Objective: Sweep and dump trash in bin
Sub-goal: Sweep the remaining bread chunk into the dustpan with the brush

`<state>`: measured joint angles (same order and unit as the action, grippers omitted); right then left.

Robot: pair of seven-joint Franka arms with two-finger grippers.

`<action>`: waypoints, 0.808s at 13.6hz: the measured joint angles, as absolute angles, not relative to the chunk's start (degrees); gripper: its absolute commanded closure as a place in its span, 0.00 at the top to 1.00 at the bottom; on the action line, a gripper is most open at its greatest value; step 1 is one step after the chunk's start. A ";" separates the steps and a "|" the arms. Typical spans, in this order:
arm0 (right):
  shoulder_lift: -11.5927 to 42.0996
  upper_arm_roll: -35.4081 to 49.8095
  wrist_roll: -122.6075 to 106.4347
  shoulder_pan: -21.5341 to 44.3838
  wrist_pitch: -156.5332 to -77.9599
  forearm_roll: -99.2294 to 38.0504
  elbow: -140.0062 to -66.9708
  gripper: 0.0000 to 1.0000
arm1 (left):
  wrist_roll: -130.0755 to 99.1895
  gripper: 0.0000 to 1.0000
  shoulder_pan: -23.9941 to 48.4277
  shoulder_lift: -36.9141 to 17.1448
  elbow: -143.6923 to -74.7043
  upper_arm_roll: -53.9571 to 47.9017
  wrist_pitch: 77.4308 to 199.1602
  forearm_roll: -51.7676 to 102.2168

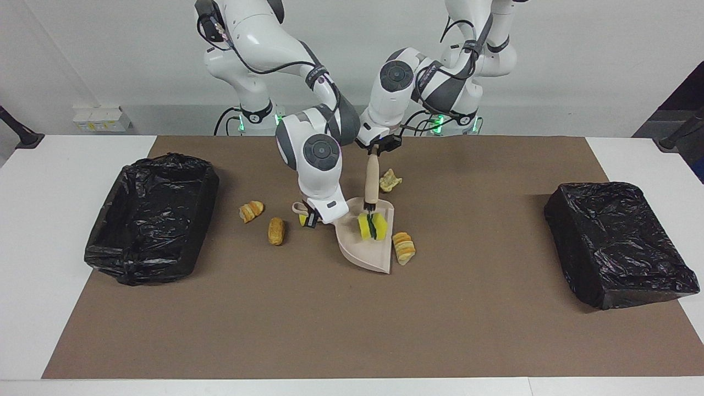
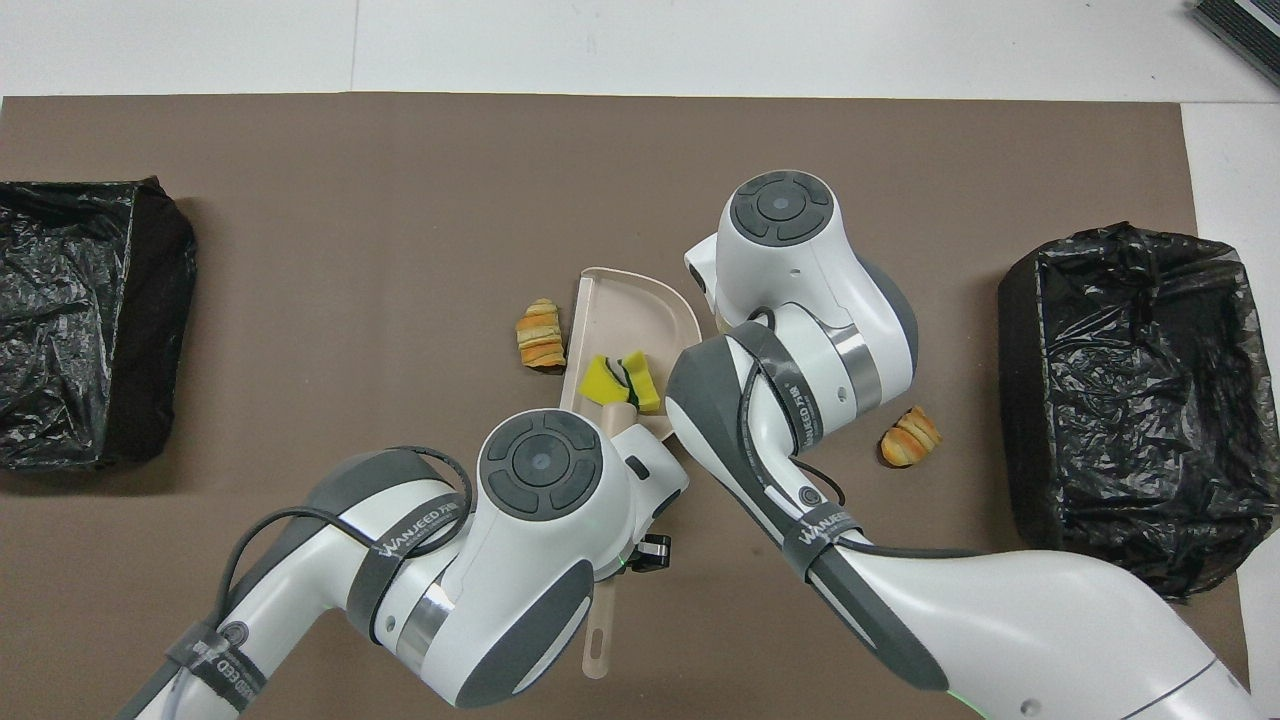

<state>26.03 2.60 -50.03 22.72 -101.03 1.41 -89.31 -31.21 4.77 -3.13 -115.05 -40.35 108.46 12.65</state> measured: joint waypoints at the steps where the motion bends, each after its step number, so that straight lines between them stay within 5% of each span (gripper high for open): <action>1: 26.03 2.61 -50.03 22.75 -101.03 1.34 -89.33 0.00 | -31.21 0.00 4.77 -3.04 -114.90 -40.20 108.38 12.70; 11: 25.73 2.71 -56.13 22.90 -101.72 4.16 -91.50 0.00 | -12.18 0.00 2.23 -4.46 -115.06 -25.29 116.38 9.67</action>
